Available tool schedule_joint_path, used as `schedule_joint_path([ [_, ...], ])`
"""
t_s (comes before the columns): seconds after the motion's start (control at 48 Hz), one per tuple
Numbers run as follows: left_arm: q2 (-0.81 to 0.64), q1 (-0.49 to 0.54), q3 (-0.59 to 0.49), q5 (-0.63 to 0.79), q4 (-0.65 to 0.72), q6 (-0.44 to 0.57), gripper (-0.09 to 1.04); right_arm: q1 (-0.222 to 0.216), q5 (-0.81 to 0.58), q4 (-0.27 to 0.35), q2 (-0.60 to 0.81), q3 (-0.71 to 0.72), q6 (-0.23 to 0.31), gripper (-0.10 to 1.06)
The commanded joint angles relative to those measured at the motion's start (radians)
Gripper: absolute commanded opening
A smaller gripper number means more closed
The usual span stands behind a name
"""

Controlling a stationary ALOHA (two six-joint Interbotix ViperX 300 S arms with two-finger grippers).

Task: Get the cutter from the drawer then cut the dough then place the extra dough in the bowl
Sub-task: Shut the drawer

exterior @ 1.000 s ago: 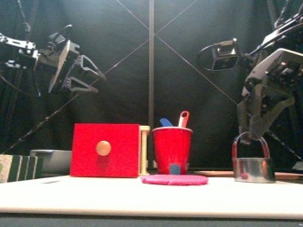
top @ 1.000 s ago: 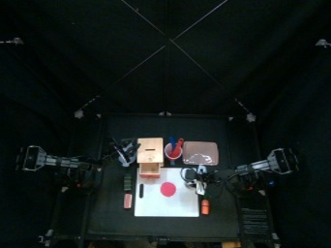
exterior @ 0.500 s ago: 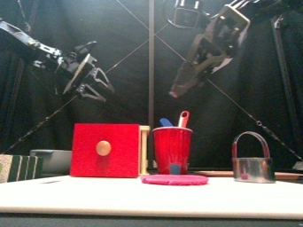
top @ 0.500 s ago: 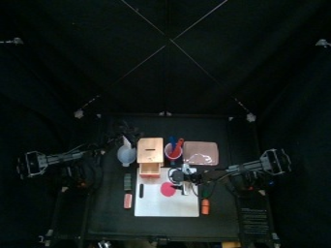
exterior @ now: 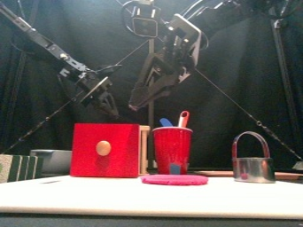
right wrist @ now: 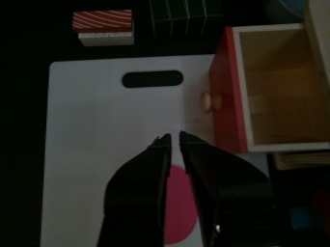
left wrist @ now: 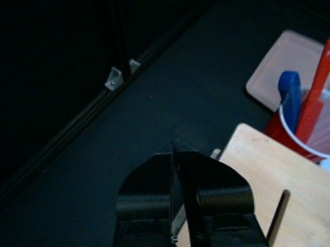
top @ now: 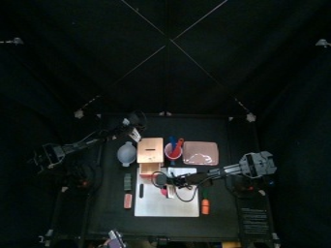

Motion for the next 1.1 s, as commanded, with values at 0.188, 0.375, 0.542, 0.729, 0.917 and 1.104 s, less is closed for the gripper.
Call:
schedule_joint_path([
  [0.188,0.137,0.044,-0.207,0.170,0.117,0.000,0.38,0.000,0.052,0.060,0.114,-0.147,0.000,0.35],
  [0.375,0.199,0.048,-0.284,0.311,0.107,0.074,0.38,-0.005,0.103,0.052,0.198,-0.247,-0.005,0.35],
  [0.542,0.239,0.048,-0.324,0.357,0.018,0.199,0.38,-0.006,0.186,0.034,0.252,-0.316,-0.008,0.35],
  [0.729,0.261,0.051,-0.327,0.354,-0.057,0.279,0.38,-0.020,0.215,0.011,0.268,-0.341,-0.008,0.35],
  [0.917,0.273,0.046,-0.325,0.351,-0.063,0.295,0.38,-0.038,0.216,0.000,0.278,-0.347,-0.008,0.35],
  [1.104,0.276,0.040,-0.324,0.354,-0.061,0.293,0.38,-0.064,0.233,-0.018,0.279,-0.348,-0.009,0.35],
])
